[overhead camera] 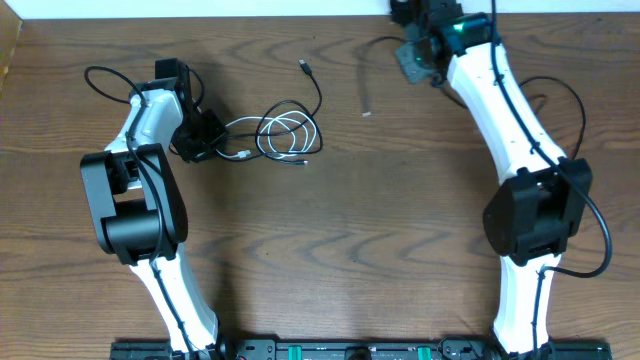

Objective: Untangle cables

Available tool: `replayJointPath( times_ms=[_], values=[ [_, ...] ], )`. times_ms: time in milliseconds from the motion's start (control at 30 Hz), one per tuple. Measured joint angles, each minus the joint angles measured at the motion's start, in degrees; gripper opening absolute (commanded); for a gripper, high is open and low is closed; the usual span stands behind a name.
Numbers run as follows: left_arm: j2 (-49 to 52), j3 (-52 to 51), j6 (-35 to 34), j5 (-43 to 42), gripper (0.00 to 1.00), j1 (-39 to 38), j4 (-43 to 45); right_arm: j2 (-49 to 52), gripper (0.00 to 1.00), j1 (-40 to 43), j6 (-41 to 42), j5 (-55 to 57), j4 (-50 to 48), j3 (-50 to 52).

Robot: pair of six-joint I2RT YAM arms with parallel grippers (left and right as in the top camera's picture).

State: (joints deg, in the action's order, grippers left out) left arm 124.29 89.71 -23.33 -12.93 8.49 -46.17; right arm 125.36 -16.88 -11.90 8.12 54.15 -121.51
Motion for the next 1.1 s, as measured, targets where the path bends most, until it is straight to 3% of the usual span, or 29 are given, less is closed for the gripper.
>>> replayJointPath(
  times_ms=[200,533,567,633,733,900,1100],
  values=[
    [0.0,0.0,0.0,0.0,0.15,0.0,0.0,0.0,0.01,6.6,7.6,11.4,10.8,0.2],
    [0.0,0.0,0.0,0.0,0.15,0.0,0.0,0.0,0.02,22.8,18.6,14.0,21.2,0.7],
    [0.0,0.0,0.0,0.0,0.15,0.0,0.0,0.0,0.17,25.0,19.3,13.9,21.9,0.7],
    [0.0,0.0,0.0,0.0,0.15,0.0,0.0,0.0,0.7,28.1,20.1,12.8,22.5,0.8],
    [0.0,0.0,0.0,0.0,0.15,0.0,0.0,0.0,0.98,31.9,20.8,8.1,22.6,0.9],
    [0.0,0.0,0.0,0.0,0.15,0.0,0.0,0.0,0.99,35.5,21.1,-0.9,24.3,1.0],
    [0.0,0.0,0.0,0.0,0.15,0.0,0.0,0.0,0.99,35.8,21.2,-5.2,34.4,1.2]
  ],
)
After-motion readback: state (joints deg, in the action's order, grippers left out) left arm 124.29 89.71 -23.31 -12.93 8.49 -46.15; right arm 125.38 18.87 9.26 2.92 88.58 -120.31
